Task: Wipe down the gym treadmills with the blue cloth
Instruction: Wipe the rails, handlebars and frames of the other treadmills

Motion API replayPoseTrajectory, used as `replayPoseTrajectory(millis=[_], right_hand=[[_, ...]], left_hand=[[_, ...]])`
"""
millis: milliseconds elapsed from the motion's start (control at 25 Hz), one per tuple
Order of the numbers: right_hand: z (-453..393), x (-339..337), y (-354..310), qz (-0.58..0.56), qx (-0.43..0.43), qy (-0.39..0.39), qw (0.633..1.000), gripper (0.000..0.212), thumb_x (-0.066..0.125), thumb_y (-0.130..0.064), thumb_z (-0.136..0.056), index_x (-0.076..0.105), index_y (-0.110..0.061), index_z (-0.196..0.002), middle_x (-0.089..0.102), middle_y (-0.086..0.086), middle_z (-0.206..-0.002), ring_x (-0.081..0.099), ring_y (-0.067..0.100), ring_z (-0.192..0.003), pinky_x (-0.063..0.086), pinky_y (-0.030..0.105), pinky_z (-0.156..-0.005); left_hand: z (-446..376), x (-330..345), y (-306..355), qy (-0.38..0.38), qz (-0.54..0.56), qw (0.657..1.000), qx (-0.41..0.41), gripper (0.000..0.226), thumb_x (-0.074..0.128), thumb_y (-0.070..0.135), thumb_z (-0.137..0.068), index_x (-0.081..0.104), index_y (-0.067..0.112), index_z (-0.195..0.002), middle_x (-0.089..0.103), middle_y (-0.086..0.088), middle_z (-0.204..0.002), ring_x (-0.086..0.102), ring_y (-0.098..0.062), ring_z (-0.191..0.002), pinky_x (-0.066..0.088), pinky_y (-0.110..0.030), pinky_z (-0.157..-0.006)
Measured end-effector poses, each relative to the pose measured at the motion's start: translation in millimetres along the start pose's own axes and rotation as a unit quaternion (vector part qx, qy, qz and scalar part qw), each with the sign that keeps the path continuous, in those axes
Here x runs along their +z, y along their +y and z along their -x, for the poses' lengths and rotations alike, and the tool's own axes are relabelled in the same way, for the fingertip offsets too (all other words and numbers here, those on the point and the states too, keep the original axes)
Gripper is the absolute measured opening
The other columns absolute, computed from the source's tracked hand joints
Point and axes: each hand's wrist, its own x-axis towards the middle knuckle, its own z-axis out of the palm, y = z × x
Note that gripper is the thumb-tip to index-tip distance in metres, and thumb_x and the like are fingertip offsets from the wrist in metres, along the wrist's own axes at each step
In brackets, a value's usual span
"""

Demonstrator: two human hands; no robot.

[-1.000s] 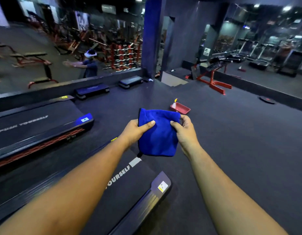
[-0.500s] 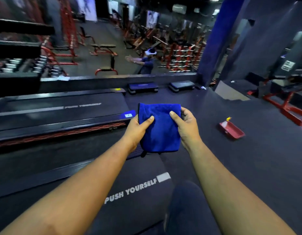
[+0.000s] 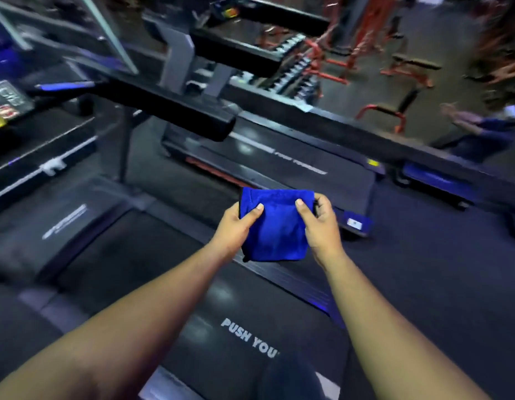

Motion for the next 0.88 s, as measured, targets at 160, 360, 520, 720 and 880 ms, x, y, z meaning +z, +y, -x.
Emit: replayPoseTrajectory(millis=[160, 360, 520, 720, 880], right_hand=[[-43, 41, -42, 0.065, -0.003, -0.119, 0.991, 0.029, 0.069, -0.016, -0.091, 0.056, -0.009, -0.115, 0.066, 0.010, -0.112, 0.062, 0.003, -0.095, 0.050, 0.027, -0.091], [14, 148, -65, 0.129, -0.031, -0.211, 0.968, 0.065, 0.068, -0.038, -0.087, 0.044, -0.013, -0.141, 0.044, 0.011, -0.144, 0.047, 0.021, -0.130, 0.037, 0.037, -0.114], [102, 230, -70, 0.162, -0.019, -0.351, 0.922, 0.088, 0.058, -0.052, -0.087, 0.016, -0.023, -0.158, 0.011, 0.017, -0.164, 0.014, 0.024, -0.151, 0.015, 0.033, -0.116], [178, 311, -65, 0.096, 0.049, -0.511, 0.853, 0.069, 0.048, -0.041, -0.101, 0.012, -0.025, -0.158, 0.009, 0.010, -0.166, 0.007, 0.020, -0.154, 0.008, 0.024, -0.118], [222, 378, -60, 0.041, 0.089, -0.551, 0.829, 0.071, 0.031, -0.049, -0.097, 0.014, -0.017, -0.158, 0.016, 0.003, -0.165, 0.014, 0.015, -0.152, 0.011, 0.036, -0.125]], left_hand=[[15, -26, 42, 0.142, 0.002, 0.990, -0.023, 0.006, 0.063, 0.023, -0.097, 0.067, 0.022, -0.102, 0.074, 0.011, -0.094, 0.067, -0.004, -0.089, 0.051, -0.028, -0.082], [81, -80, 89, 0.295, -0.001, 0.956, -0.013, 0.017, 0.058, 0.016, -0.100, 0.063, 0.011, -0.115, 0.071, -0.002, -0.108, 0.066, -0.008, -0.095, 0.053, -0.027, -0.087], [156, -136, 94, 0.423, -0.020, 0.906, -0.025, 0.032, 0.058, 0.021, -0.097, 0.060, 0.008, -0.125, 0.068, -0.005, -0.125, 0.064, -0.012, -0.112, 0.049, -0.030, -0.100], [219, -193, 95, 0.464, -0.022, 0.884, -0.053, 0.033, 0.050, 0.007, -0.099, 0.055, -0.001, -0.130, 0.064, -0.009, -0.125, 0.063, -0.001, -0.107, 0.046, -0.021, -0.096], [260, -258, 90, 0.476, -0.159, 0.862, -0.069, 0.038, 0.038, 0.023, -0.096, 0.066, -0.001, -0.106, 0.069, -0.017, -0.110, 0.064, -0.016, -0.100, 0.051, -0.045, -0.094]])
